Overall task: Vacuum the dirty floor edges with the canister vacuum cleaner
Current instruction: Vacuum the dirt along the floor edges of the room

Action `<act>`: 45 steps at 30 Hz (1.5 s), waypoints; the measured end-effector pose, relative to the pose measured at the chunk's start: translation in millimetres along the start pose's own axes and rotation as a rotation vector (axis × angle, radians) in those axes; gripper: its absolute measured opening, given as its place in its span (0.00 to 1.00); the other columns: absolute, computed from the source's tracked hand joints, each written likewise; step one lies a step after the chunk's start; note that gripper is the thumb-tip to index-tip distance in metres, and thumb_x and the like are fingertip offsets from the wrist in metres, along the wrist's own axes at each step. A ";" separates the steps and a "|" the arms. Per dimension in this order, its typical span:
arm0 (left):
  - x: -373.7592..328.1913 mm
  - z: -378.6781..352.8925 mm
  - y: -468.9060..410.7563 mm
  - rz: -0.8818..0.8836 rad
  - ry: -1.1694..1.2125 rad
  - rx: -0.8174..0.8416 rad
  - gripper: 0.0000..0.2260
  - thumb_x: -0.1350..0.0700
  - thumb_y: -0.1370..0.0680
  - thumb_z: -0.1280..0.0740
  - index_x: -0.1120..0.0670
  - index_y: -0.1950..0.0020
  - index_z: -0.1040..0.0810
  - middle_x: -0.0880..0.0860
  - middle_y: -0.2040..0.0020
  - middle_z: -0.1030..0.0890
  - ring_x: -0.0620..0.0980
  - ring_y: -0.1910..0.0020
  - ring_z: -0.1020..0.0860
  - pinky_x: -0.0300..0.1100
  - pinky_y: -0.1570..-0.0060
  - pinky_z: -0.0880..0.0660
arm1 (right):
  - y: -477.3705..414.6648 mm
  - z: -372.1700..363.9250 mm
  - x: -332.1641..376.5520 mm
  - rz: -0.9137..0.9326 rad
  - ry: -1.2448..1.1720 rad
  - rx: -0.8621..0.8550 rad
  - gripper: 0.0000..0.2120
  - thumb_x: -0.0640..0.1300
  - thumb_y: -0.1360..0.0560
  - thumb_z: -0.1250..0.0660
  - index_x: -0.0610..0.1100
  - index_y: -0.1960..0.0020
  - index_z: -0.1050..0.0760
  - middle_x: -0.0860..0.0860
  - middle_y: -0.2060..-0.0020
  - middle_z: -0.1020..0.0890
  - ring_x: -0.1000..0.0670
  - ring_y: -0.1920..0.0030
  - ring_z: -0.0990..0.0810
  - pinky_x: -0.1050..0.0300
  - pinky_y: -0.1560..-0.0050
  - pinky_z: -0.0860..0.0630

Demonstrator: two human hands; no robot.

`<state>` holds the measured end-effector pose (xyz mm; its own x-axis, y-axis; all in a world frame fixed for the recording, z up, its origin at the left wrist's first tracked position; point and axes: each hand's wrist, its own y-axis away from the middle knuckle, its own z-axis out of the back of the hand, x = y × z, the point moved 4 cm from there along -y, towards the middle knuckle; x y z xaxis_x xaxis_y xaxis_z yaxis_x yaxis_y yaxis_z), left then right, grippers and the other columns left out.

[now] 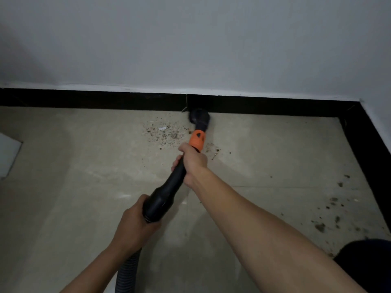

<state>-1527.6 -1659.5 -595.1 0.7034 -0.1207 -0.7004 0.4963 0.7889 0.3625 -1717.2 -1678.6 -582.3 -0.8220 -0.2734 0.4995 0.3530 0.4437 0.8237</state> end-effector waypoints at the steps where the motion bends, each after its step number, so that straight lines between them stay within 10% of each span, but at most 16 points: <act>1: 2.6 0.4 0.7 -0.012 -0.016 0.022 0.17 0.59 0.35 0.25 0.47 0.54 0.28 0.47 0.62 0.20 0.48 0.63 0.21 0.39 0.68 0.27 | 7.5 11.5 -4.9 0.023 -0.048 -0.054 0.05 0.36 0.29 0.33 0.39 0.57 0.29 0.47 0.76 0.28 0.49 0.79 0.30 0.58 0.73 0.27; 7: 22.9 -1.9 11.6 -0.025 -0.214 0.182 0.15 0.50 0.36 0.33 0.43 0.51 0.30 0.46 0.59 0.19 0.46 0.61 0.21 0.42 0.64 0.25 | 47.5 73.9 -57.7 -0.004 -0.305 -0.293 0.05 0.36 0.27 0.32 0.38 0.56 0.29 0.45 0.72 0.26 0.47 0.75 0.27 0.54 0.70 0.25; 19: 43.4 12.3 39.3 0.049 -0.127 0.149 0.13 0.53 0.41 0.34 0.45 0.60 0.31 0.46 0.65 0.21 0.44 0.64 0.22 0.36 0.68 0.31 | 51.0 48.1 -78.6 -0.033 -0.167 -0.239 0.07 0.38 0.27 0.30 0.39 0.56 0.28 0.45 0.72 0.24 0.47 0.76 0.25 0.53 0.68 0.23; 45: 0.8 10.5 -16.2 0.074 0.055 -0.011 0.16 0.63 0.30 0.29 0.57 0.46 0.29 0.54 0.53 0.20 0.52 0.56 0.22 0.40 0.64 0.26 | -21.5 -15.4 6.0 0.045 0.080 0.016 0.05 0.36 0.28 0.35 0.41 0.59 0.31 0.48 0.76 0.29 0.49 0.78 0.30 0.58 0.71 0.27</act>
<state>-1529.8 -1678.7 -595.1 0.7089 -0.0284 -0.7047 0.4381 0.8008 0.4085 -1722.8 -1702.9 -592.9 -0.7666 -0.3200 0.5567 0.3813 0.4707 0.7956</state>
